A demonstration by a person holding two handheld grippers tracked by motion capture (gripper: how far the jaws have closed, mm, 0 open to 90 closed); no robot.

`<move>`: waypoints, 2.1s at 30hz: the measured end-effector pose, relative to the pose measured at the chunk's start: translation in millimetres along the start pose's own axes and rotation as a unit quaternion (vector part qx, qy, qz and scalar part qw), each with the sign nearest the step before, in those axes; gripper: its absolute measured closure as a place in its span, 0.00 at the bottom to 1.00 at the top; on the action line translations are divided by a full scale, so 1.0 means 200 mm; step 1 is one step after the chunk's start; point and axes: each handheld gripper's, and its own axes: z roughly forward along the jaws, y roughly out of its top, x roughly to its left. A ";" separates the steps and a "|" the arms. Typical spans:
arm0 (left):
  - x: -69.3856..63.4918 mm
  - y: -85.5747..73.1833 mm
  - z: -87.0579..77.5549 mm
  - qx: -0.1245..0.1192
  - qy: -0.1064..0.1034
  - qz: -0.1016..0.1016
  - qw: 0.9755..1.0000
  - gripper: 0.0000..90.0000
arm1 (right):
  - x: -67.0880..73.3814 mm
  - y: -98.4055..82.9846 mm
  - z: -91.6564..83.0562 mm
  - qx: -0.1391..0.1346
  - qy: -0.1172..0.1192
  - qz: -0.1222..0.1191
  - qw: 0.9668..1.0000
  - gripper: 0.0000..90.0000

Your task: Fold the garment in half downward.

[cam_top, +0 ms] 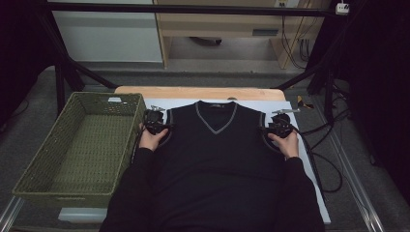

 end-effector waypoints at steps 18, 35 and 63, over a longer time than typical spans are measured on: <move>-0.02 0.00 0.00 -0.002 -0.029 -0.020 0.999 0.87 | 0.03 0.00 0.01 0.004 0.017 0.019 1.000 0.86; -0.03 0.04 -0.10 -0.030 -0.031 -0.027 0.999 0.90 | 0.03 0.04 -0.09 -0.037 0.029 0.040 0.998 0.89; -0.04 0.27 -0.44 -0.107 -0.039 -0.004 0.993 0.91 | 0.08 0.26 -0.35 -0.098 0.038 0.008 0.994 0.90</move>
